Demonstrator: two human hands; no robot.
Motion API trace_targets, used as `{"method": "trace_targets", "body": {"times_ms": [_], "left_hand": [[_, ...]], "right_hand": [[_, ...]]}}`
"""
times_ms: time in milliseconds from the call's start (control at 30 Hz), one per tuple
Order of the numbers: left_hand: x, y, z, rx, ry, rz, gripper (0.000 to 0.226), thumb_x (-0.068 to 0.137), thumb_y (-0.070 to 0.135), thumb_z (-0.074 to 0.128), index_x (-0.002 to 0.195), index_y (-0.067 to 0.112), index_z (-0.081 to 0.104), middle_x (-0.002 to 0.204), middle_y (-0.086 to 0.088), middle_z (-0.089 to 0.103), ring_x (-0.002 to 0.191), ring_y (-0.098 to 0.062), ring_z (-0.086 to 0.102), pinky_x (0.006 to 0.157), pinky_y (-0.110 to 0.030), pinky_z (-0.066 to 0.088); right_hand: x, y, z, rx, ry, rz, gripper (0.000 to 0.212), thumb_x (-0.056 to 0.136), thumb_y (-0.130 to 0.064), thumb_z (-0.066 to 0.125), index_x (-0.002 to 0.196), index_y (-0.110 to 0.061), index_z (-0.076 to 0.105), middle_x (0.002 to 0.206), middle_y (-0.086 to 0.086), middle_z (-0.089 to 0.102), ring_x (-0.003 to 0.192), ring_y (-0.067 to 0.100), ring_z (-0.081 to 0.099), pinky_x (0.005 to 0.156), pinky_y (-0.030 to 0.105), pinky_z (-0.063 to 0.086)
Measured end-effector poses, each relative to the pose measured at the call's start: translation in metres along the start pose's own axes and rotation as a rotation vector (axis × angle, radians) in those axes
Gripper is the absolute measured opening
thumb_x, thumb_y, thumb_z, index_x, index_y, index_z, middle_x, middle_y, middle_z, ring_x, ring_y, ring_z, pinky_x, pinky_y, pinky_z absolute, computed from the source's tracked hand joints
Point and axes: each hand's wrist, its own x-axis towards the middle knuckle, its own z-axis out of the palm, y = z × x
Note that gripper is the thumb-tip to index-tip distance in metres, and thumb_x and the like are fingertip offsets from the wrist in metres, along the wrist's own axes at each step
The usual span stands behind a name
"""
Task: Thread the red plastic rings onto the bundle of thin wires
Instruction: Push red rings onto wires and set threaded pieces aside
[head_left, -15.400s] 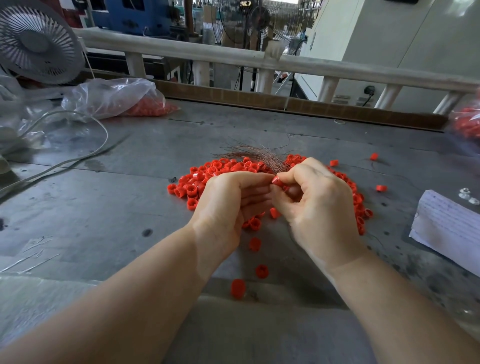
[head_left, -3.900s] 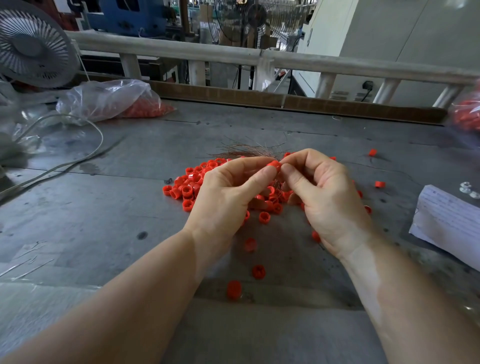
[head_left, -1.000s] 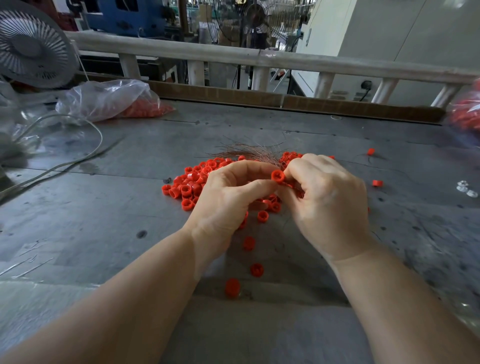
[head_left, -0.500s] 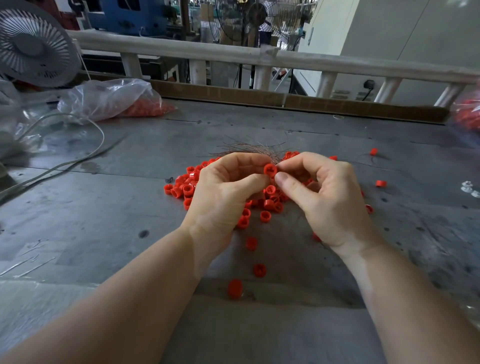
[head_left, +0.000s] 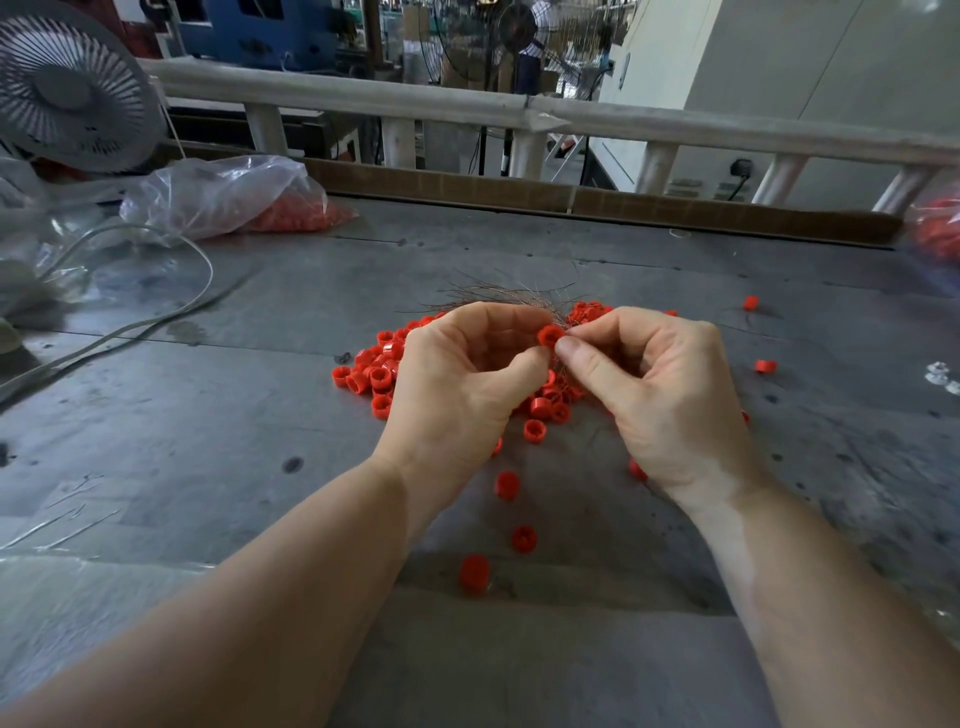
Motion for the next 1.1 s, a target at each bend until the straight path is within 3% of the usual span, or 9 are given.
{"method": "trace_targets", "body": {"times_ms": [200,400,500,700,833,1100], "left_hand": [[-0.0003,0.0001,0.0004,0.044,0.014,0.015,0.018,0.079,-0.004,0.067,0.086,0.011,0.071,0.08,0.0,0.074,0.076,-0.008,0.069,0.069,-0.015,0.051],[-0.0016,0.0004,0.0009,-0.052,-0.025,-0.007,0.021,0.078,-0.004,0.068,0.093,0.011,0.071,0.085,-0.002,0.074,0.083,-0.011,0.07,0.074,-0.018,0.052],[-0.0014,0.0008,0.0011,-0.067,-0.036,-0.01,0.021,0.077,-0.006,0.067,0.092,0.008,0.071,0.084,-0.003,0.074,0.082,-0.011,0.069,0.075,-0.018,0.052],[-0.0009,0.0029,-0.0005,-0.031,-0.056,-0.003,0.019,0.076,-0.001,0.071,0.09,0.011,0.07,0.085,-0.005,0.072,0.081,-0.015,0.066,0.077,-0.023,0.054],[-0.0013,0.0028,-0.0008,0.022,-0.101,0.015,0.033,0.078,-0.004,0.068,0.097,0.023,0.069,0.089,-0.001,0.072,0.086,-0.021,0.066,0.082,-0.026,0.054],[-0.0015,0.0035,-0.0018,0.049,-0.119,0.032,0.032,0.079,-0.002,0.068,0.096,0.026,0.07,0.086,0.004,0.073,0.082,-0.012,0.067,0.076,-0.018,0.052]], "right_hand": [[-0.0002,-0.0005,0.0003,0.056,0.006,0.054,0.011,0.075,-0.023,0.067,0.065,-0.021,0.069,0.06,-0.005,0.066,0.058,0.002,0.058,0.057,0.016,0.044],[0.0032,-0.0022,-0.0046,0.353,-0.014,0.311,0.028,0.08,-0.007,0.064,0.055,-0.018,0.067,0.047,-0.004,0.051,0.044,0.005,0.041,0.043,0.015,0.033],[0.0042,-0.0022,-0.0062,0.413,-0.064,0.371,0.02,0.074,-0.014,0.065,0.055,-0.018,0.065,0.048,-0.002,0.051,0.044,0.006,0.041,0.042,0.016,0.032],[0.0048,-0.0019,-0.0083,0.384,-0.096,0.404,0.016,0.069,-0.021,0.062,0.053,-0.019,0.065,0.047,-0.003,0.052,0.042,0.005,0.041,0.04,0.015,0.032],[0.0048,-0.002,-0.0078,0.382,-0.11,0.397,0.014,0.068,-0.022,0.064,0.056,-0.016,0.065,0.046,-0.002,0.049,0.04,0.006,0.038,0.038,0.016,0.03],[0.0047,-0.0017,-0.008,0.382,-0.114,0.399,0.015,0.069,-0.024,0.064,0.056,-0.018,0.066,0.046,-0.003,0.05,0.039,0.004,0.038,0.037,0.014,0.029]]}}
